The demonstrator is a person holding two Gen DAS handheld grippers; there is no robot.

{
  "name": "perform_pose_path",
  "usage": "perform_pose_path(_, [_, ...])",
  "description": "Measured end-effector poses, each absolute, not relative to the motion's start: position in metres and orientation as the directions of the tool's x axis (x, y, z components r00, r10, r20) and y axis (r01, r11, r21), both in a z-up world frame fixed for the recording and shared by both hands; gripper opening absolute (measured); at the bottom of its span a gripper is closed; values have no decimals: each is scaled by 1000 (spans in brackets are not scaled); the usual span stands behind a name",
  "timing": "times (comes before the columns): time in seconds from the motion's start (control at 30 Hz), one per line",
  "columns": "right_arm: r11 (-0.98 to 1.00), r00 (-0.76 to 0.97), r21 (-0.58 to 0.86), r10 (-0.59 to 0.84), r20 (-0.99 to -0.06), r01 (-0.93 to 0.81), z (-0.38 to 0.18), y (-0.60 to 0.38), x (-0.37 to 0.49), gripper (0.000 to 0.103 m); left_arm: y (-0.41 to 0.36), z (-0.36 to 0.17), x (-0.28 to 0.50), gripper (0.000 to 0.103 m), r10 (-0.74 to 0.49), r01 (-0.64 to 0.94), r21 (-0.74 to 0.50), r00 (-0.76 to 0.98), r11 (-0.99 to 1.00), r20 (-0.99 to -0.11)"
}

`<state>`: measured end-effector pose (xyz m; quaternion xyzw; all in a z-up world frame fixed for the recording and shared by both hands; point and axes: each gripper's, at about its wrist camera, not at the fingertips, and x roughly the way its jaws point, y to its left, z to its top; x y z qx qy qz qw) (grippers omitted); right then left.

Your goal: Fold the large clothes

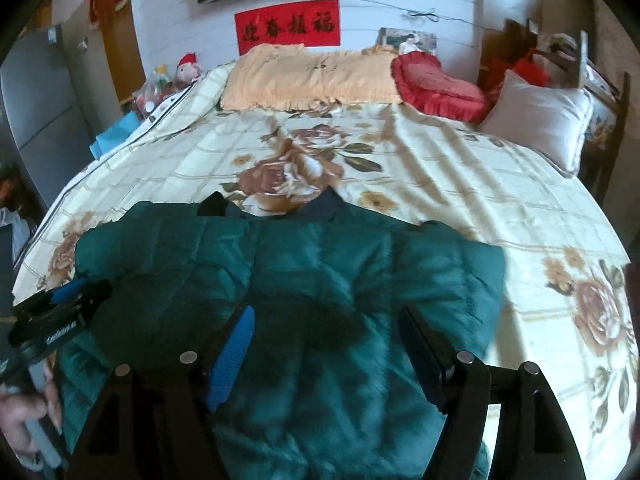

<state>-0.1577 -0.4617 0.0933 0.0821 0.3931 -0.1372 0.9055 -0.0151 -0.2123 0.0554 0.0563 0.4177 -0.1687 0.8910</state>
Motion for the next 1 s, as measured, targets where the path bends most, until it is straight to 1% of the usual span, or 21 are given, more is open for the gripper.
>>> perform_pose_path(0.13, [934,581,14,-210,-786,356,64,-478,-162,72,-212,53,-15,53,-264,351,-49,596,935,-759])
perform_pose_path(0.2, [934,581,41,-187,-792,356,51,-483,-161,72,-212,53,-16,53,-267,353,-51,597,934,-756])
perform_pose_path(0.27, [934,581,23,-203,-788,358,46,-483,-159,72,-213,53,-15,53,-263,351,-48,598,935,-757])
perform_pose_path(0.33, [936,566,-9,-220,-795,352,47,-479,-155,72,-213,53,-15,53,-261,349,-46,598,936,-758])
perform_pose_path(0.4, [936,561,-2,-213,-800,352,55,-480,-158,72,-213,52,-15,53,-260,349,-46,599,936,-757])
perform_pose_path(0.6, [925,612,5,-247,-751,380,83,-477,-190,72,-213,52,-15,53,-261,348,-45,606,937,-752])
perform_pose_path(0.7, [915,560,-1,-248,-790,403,68,-483,-187,72,-213,52,-15,53,-263,351,-46,603,935,-753])
perform_pose_path(0.77, [911,546,19,-230,-806,413,54,-487,-183,72,-213,52,-15,54,-267,354,-48,601,934,-753])
perform_pose_path(0.8, [908,543,35,-219,-810,418,46,-490,-181,74,-214,51,-15,54,-267,356,-46,602,933,-753])
perform_pose_path(0.87, [905,547,33,-227,-806,424,43,-491,-179,77,-214,52,-15,54,-264,361,-37,603,932,-753])
perform_pose_path(0.93, [908,546,22,-232,-805,419,45,-489,-179,77,-214,54,-17,54,-260,367,-27,602,930,-755])
perform_pose_path(1.0, [908,562,49,-214,-799,416,53,-490,-185,77,-210,58,-21,54,-261,369,-27,601,929,-755])
